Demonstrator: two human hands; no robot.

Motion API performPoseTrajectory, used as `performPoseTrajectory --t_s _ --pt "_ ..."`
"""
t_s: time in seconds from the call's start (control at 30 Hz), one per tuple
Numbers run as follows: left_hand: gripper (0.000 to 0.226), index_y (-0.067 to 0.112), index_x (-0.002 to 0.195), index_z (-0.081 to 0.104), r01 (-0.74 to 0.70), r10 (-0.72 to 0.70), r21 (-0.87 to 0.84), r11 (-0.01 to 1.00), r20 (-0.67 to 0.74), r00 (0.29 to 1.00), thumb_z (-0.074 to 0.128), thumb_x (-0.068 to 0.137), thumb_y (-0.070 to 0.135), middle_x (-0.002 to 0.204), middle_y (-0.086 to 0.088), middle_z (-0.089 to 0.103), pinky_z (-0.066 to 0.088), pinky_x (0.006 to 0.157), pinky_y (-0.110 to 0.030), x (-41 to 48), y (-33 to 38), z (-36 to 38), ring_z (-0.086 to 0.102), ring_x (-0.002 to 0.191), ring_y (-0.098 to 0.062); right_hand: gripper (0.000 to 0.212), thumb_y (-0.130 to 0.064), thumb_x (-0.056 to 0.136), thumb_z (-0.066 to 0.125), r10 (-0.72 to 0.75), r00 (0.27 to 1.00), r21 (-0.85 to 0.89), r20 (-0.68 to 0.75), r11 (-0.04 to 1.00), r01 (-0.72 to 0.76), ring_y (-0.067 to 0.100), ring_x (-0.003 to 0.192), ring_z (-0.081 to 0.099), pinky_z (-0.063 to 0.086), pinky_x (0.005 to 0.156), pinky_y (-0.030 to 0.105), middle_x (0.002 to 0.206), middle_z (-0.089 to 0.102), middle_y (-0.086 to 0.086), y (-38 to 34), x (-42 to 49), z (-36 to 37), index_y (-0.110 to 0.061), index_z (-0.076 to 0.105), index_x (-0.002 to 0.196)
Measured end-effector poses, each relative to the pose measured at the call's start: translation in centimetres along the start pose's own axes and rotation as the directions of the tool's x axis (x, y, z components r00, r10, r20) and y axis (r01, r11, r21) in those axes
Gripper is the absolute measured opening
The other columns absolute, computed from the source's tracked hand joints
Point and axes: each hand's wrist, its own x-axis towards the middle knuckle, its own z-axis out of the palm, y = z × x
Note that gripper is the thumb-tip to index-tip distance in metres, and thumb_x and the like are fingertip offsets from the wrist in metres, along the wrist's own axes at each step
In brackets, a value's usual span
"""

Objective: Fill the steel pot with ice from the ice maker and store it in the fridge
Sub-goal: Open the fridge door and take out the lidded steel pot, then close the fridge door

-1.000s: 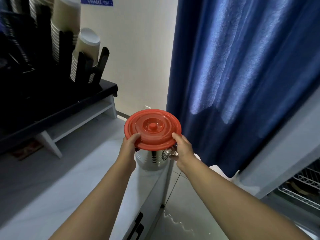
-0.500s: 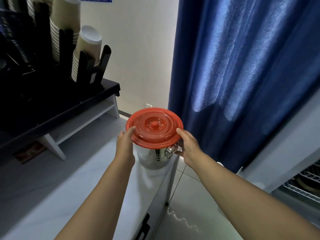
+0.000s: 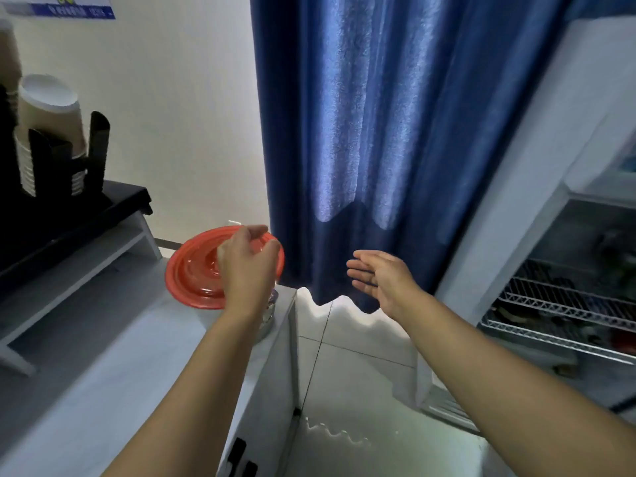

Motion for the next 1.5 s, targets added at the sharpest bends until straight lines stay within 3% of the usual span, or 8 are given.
performPoseTrajectory --t_s 0.17,0.37,0.6,0.83,0.93,1.2,1.33,1.5 --pt "0.016 0.018 0.091 0.066 0.003 0.024 -0.144 0.99 0.187 0.982 0.057 0.084 0.007 0.079 0.008 0.066 0.049 0.065 -0.014 -3.6 3.3 6.7 0.061 0.07 -0.007 0.016 -0.012 0.095 0.049 -0.04 0.994 0.024 -0.105 0.999 0.043 0.017 0.077 0.066 0.051 0.066 0.025 0.09 0.07 0.007 -1.7 -1.5 -7.0 -0.014 0.064 0.095" --pt "0.011 0.022 0.083 0.071 0.015 0.055 -0.163 0.987 0.42 0.906 0.064 0.086 0.015 0.081 0.012 0.07 0.051 0.071 -0.022 -8.9 6.8 14.6 0.063 0.074 -0.006 0.018 -0.01 0.095 0.047 -0.048 0.964 0.116 -0.261 0.99 0.08 0.014 0.068 0.063 0.049 0.061 0.024 0.084 0.069 0.006 -3.3 -4.6 -16.1 -0.014 0.064 0.089" --pt "0.007 0.016 0.086 0.073 0.006 0.159 -0.254 0.967 0.625 0.764 0.066 0.085 0.013 0.075 0.017 0.067 0.043 0.059 -0.001 -17.2 11.6 23.0 0.058 0.062 0.013 0.019 -0.007 0.097 0.044 -0.088 0.881 0.142 -0.464 0.975 0.172 0.01 0.058 0.061 0.048 0.06 0.023 0.075 0.066 0.005 -4.7 -10.4 -27.0 -0.011 0.061 0.089" --pt "0.013 0.021 0.071 0.069 0.006 0.229 -0.285 0.958 0.782 0.58 0.069 0.083 0.018 0.07 0.002 0.068 0.054 0.066 -0.034 -26.3 17.5 29.9 0.06 0.063 -0.013 0.021 -0.008 0.097 0.047 -0.135 0.75 0.07 -0.647 0.97 0.235 0.005 0.045 0.06 0.047 0.05 0.018 0.06 0.068 0.001 -6.3 -17.2 -38.5 -0.011 0.061 0.083" --pt "0.017 0.02 0.067 0.065 -0.041 0.277 -0.3 0.953 0.81 0.517 0.071 0.082 0.023 0.062 0.005 0.064 0.049 0.06 -0.031 -29.7 20.1 32.7 0.054 0.054 -0.01 0.019 -0.004 0.094 0.05 -0.2 0.669 -0.039 -0.716 0.968 0.247 0.009 0.051 0.057 0.044 0.046 0.015 0.073 0.064 0.009 -7.7 -20.0 -42.8 -0.01 0.062 0.08" --pt "0.036 0.013 0.062 0.049 -0.081 0.369 -0.371 0.925 0.825 0.427 0.07 0.082 0.035 0.057 -0.01 0.055 0.051 0.057 -0.04 -38.0 24.9 37.6 0.053 0.051 -0.016 0.015 -0.016 0.087 0.055 -0.52 0.4 -0.64 -0.754 0.717 -0.275 0.024 0.089 0.062 0.051 0.079 0.036 0.096 0.069 0.004 -10.2 -27.0 -54.4 -0.021 0.069 0.084" --pt "0.042 0.019 0.055 0.048 -0.121 0.401 -0.383 0.916 0.854 0.33 0.055 0.092 0.037 0.057 -0.007 0.054 0.052 0.067 -0.047 -41.2 25.1 39.3 0.049 0.056 -0.02 0.028 -0.017 0.088 0.052 -0.472 0.409 -0.624 -0.781 0.566 -0.538 0.029 0.115 0.054 0.047 0.093 0.04 0.124 0.059 0.007 -9.4 -28.3 -58.2 -0.021 0.069 0.111" --pt "0.017 0.026 0.075 0.061 -0.143 0.391 -0.367 0.919 0.892 0.227 0.055 0.09 0.022 0.074 0.003 0.065 0.055 0.075 -0.044 -42.9 24.5 41.0 0.06 0.07 -0.016 0.03 -0.026 0.09 0.049 -0.37 0.397 -0.543 -0.84 0.547 -0.638 0.028 0.094 0.062 0.052 0.083 0.038 0.113 0.066 0.005 -8.8 -27.8 -59.8 -0.032 0.064 0.115"
